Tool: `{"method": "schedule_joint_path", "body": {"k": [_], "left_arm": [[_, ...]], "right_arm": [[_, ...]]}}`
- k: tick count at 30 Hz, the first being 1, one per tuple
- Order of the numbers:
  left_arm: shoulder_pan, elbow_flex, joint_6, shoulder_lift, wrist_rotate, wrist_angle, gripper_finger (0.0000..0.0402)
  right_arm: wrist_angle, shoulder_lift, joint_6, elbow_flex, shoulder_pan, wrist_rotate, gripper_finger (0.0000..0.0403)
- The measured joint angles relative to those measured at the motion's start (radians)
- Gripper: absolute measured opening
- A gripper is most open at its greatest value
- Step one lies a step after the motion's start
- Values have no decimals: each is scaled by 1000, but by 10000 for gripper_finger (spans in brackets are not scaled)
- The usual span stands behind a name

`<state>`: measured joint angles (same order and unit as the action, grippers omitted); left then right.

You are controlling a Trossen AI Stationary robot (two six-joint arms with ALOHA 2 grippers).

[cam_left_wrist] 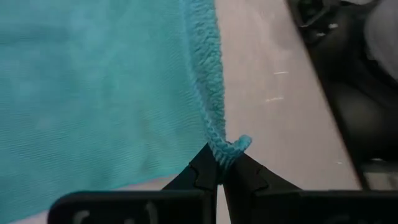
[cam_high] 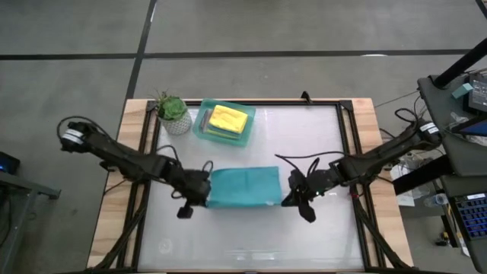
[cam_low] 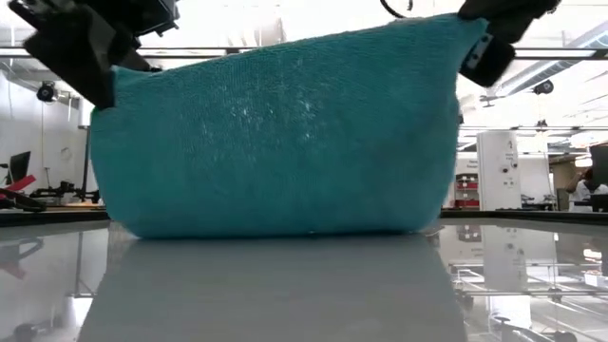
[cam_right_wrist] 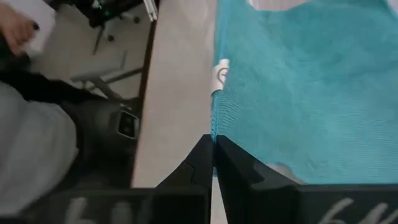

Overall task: Fold microfiber towels
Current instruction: Fold the blue microfiber towel

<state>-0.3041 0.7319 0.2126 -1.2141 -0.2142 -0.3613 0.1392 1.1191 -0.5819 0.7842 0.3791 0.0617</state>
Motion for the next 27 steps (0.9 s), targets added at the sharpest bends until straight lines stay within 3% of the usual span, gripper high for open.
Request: {"method": "schedule_joint_path", "body": {"k": [5,15,21,27], "left_arm": [[-54,4,63,-101,-44,85,0],[-85,-4,149,-243,-172,227,0],[-53,-19,80,-223,-172,211,0],[12,-23,36,-205,-172,131,0]], "right_arm": [[-63,56,-135,-21,47,7,8],[-234,297,-316,-21,79,154,8],[-195,348,-317,-21,68,157,8],[-123,313,-269,-21,12,128,8]]}}
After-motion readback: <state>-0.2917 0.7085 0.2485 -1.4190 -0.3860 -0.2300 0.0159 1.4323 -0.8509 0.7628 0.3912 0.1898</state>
